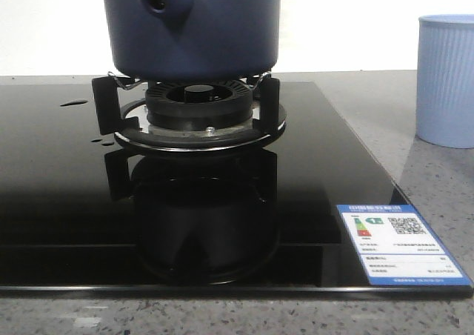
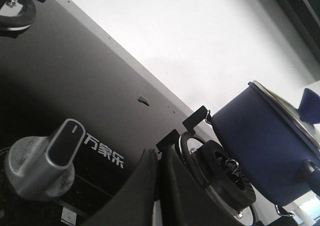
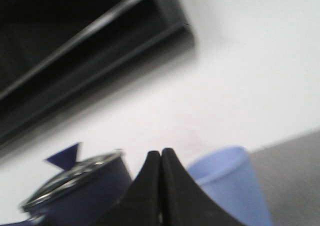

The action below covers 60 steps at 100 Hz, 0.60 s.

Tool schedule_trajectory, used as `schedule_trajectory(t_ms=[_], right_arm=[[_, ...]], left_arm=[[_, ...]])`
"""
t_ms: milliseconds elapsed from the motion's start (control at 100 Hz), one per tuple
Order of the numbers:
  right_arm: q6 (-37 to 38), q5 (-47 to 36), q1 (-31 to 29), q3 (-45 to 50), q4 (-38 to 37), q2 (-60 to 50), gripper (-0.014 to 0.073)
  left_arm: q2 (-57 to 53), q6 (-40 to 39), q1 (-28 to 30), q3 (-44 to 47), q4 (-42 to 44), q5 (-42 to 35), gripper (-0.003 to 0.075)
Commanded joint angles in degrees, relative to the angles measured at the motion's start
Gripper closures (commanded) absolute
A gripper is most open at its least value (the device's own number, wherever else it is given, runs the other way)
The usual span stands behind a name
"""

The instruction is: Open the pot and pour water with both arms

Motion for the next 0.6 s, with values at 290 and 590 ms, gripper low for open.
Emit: schedule_trajectory(t_ms=[290,590], right_arm=[[4.31,26.90,2.60,-11.82,1.68,5.03,0.0646],[1.67,34.92,14.54,-21.50,-0.87,21.55,0.0646]], left_arm=[[-1.43,10.37,-0.51,-4.97,-1.23,4.17,0.0739],[0.03,19.02,-0.51,-9.55,-0.93,9.69,0.0739]])
